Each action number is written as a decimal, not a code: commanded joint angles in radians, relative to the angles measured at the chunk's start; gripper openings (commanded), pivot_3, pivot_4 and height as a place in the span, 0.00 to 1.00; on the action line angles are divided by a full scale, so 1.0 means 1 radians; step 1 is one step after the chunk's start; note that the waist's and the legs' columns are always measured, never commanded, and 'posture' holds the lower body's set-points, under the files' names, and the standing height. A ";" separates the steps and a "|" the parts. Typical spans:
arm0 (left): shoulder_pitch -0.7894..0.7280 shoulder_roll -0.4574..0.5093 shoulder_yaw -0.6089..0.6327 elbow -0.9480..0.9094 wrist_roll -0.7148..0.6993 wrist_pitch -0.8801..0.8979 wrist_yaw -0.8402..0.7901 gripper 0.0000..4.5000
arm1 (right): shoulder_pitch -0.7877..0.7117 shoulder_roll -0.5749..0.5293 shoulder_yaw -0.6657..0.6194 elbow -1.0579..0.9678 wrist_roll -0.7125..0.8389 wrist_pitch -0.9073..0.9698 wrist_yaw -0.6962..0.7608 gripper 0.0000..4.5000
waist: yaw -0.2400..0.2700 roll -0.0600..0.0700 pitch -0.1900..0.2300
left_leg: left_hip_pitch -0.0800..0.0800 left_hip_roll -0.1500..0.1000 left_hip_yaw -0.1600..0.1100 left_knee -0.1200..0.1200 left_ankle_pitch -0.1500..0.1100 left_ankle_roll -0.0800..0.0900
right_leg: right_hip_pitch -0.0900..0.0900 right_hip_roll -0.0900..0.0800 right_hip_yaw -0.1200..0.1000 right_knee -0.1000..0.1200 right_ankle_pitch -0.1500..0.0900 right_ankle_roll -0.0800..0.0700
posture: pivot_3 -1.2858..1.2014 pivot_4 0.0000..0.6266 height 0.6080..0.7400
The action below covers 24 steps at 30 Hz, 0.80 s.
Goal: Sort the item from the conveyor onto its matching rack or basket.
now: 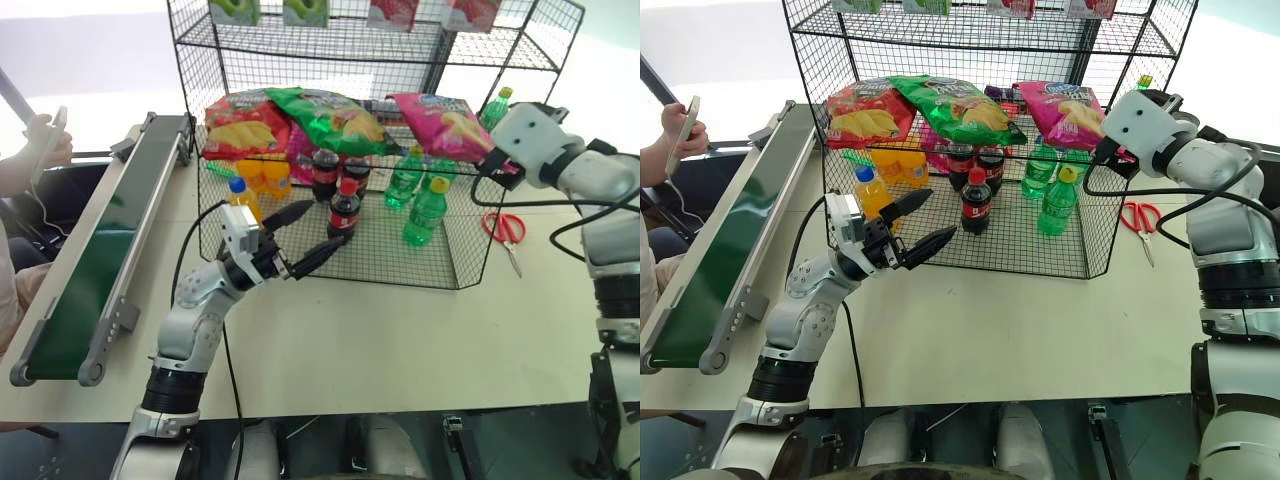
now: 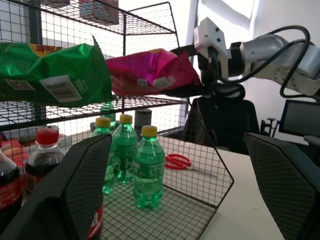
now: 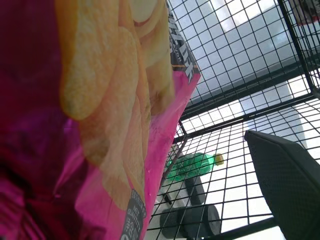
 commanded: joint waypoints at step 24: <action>-0.008 0.010 -0.022 -0.028 0.023 -0.032 -0.008 1.00 | 0.109 0.030 -0.034 -0.144 0.148 -0.028 0.013 0.40 | 0.001 0.000 0.000 | 0.000 0.000 0.000 0.000 -0.001 0.001 | 0.000 0.000 0.000 0.000 0.000 0.000 | 0.52 0.24 0.90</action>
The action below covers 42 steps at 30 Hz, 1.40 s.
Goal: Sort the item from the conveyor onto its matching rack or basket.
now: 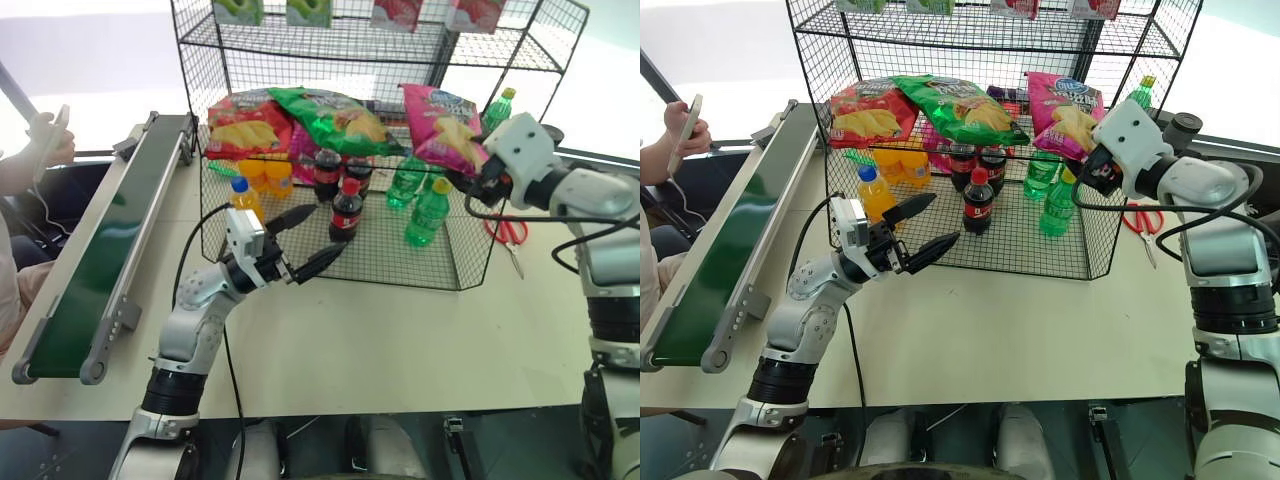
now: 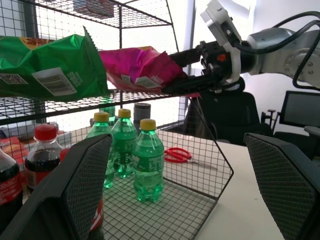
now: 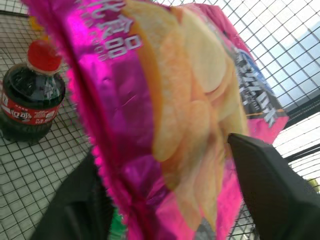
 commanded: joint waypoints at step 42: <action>0.155 0.396 0.278 -0.084 -0.075 0.146 -0.034 1.00 | 0.662 -0.001 -0.398 -0.598 0.715 0.214 0.276 0.99 | 0.002 0.000 0.000 | 0.000 0.003 -0.003 -0.001 -0.005 0.008 | 0.001 -0.001 -0.001 -0.001 0.000 0.000 | 0.52 0.24 0.90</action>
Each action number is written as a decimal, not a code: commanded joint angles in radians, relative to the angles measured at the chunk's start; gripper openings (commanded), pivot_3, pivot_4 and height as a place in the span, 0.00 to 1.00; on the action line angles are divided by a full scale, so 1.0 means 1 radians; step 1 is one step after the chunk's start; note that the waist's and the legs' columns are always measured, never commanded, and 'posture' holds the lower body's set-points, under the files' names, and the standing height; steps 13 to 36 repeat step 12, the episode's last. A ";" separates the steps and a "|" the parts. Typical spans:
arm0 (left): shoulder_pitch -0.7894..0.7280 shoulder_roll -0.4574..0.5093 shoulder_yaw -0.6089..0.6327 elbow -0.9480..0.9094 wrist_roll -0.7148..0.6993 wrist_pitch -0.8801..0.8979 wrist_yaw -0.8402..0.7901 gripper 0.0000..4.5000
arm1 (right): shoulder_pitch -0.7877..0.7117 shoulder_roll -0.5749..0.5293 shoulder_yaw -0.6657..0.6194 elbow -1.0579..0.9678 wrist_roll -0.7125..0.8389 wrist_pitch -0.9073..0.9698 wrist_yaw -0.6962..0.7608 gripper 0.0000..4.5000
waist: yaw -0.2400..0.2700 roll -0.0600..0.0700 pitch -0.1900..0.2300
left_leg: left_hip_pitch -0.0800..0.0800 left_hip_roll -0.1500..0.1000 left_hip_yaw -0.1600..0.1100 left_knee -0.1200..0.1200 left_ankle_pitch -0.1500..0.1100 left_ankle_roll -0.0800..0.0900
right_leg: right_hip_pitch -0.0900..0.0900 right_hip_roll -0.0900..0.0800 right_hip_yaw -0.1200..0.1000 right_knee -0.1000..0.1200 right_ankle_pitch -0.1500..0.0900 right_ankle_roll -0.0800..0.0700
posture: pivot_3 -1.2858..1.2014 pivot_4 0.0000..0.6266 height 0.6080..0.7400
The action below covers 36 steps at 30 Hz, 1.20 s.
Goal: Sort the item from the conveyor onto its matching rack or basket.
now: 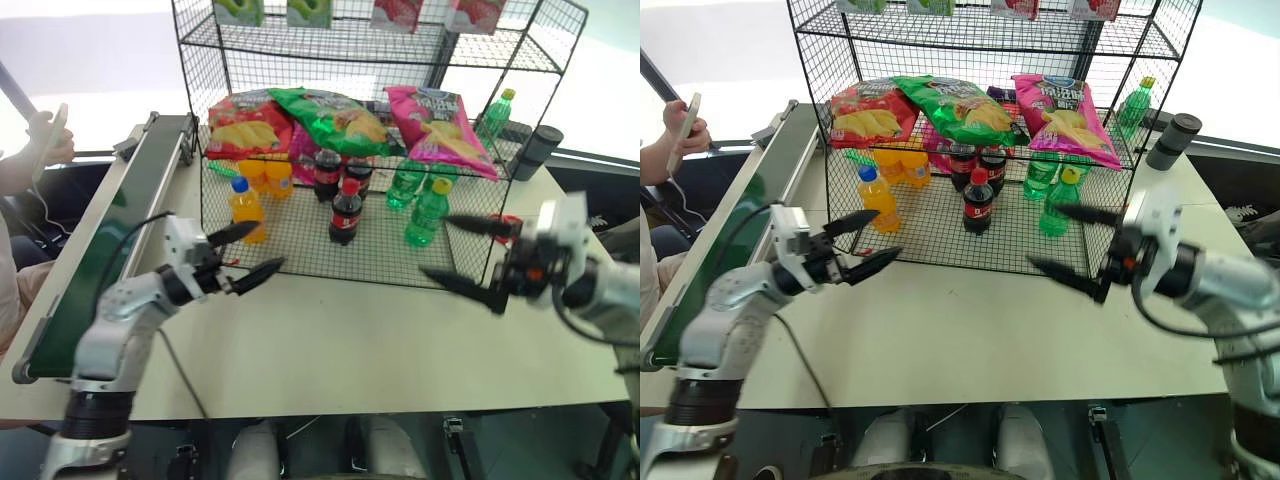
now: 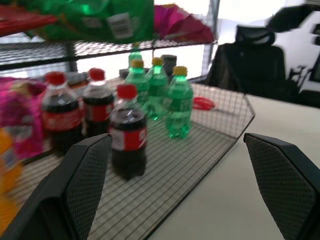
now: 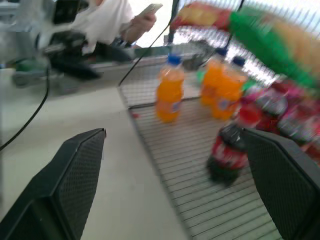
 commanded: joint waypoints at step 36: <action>0.136 0.161 0.135 0.027 0.043 0.009 -0.038 1.00 | 0.135 -0.006 -0.071 0.101 -0.069 -0.194 0.094 0.99 | 0.001 0.000 0.000 | 0.000 0.000 0.000 -0.001 0.000 0.000 | -0.001 0.000 0.001 0.000 0.000 -0.001 | 0.52 0.24 0.90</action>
